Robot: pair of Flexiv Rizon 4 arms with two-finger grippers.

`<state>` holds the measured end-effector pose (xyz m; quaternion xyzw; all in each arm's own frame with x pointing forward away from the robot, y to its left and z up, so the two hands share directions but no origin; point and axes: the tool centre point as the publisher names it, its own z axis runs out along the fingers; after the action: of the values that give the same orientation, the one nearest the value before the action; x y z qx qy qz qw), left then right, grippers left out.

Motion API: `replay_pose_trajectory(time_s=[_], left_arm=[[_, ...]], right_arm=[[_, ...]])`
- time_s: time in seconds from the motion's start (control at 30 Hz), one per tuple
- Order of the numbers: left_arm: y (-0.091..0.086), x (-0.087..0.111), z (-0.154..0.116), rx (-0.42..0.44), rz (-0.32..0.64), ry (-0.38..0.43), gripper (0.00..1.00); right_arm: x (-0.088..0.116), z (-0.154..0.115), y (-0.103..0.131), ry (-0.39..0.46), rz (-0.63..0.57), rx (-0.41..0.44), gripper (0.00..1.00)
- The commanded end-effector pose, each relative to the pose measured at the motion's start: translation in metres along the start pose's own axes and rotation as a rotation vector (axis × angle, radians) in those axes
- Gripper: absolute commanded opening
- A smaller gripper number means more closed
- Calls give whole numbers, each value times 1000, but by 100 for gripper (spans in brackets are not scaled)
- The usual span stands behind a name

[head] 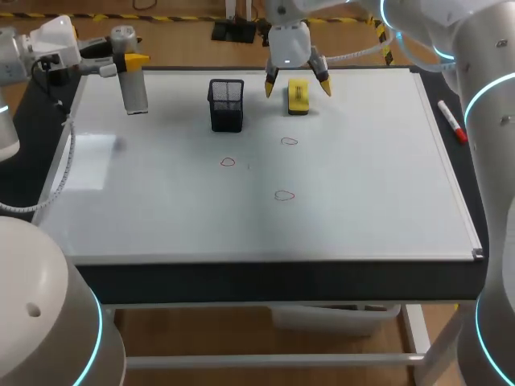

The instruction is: Pick up the inspection probe, press it on each red-marked spot on the whiteboard one by one, put down the probe, pick up the eraser, and wipe off all the red marks.

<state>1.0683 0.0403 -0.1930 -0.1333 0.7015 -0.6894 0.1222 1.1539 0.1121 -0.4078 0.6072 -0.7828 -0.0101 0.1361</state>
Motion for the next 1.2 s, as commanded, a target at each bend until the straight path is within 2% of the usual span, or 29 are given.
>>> replay_pose_trajectory(time_s=[0.03, 0.73, 1.2], left_arm=[[-1, 1, 0, 0, 1, -2, 0], [-1, 1, 0, 0, 1, -2, 0], [-1, 1, 0, 0, 1, -2, 0]], right_arm=[[-3, -5, -4, 381, 0, -9, 100], [-3, -5, -4, 381, 0, -9, 100], [3, 7, -2, 240, -107, 44, 100]])
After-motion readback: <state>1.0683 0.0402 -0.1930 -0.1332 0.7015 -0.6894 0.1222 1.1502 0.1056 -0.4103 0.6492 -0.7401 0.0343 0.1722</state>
